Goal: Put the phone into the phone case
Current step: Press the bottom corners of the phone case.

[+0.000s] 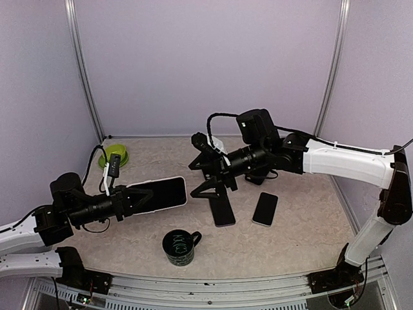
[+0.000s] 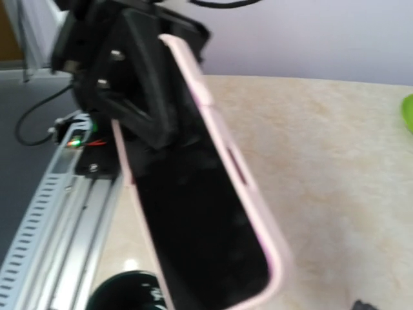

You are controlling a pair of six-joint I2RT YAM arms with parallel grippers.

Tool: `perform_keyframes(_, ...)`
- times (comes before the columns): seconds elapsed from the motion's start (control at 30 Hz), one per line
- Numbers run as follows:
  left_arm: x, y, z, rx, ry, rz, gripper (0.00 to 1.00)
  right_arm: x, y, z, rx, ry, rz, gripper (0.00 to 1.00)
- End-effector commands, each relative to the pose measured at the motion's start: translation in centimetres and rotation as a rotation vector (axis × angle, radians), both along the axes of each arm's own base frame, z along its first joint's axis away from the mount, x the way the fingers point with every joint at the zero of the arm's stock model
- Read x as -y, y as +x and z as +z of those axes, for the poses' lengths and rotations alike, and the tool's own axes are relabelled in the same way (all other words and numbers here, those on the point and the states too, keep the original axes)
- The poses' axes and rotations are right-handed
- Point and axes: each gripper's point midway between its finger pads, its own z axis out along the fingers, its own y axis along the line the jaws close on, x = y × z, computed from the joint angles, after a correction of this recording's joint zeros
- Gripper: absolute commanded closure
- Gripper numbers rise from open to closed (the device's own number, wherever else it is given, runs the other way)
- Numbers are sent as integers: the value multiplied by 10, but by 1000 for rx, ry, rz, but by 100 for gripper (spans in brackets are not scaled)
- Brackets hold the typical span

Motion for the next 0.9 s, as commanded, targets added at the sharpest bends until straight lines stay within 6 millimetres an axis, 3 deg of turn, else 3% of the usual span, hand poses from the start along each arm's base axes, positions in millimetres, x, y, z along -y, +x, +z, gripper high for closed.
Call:
perform_keyframes(0.0, -8, -2, 56, 100, -171, 17, 100, -1, 8, 0, 12, 12, -56, 4)
perform_keyframes(0.17, -15, -7, 70, 140, -221, 24, 100, -5, 7, 3, -98, 40, -80, 4)
perform_keyframes(0.43, -17, -7, 76, 160, -230, 29, 100, -13, -21, 8, -353, 61, 70, 13)
perform_keyframes(0.67, -16, -4, 76, 168, -232, 37, 100, -27, -24, -7, -591, 0, 112, 31)
perform_keyframes(0.87, -16, -3, 75, 170, -225, 46, 100, -34, -23, -4, -644, 23, 142, 48)
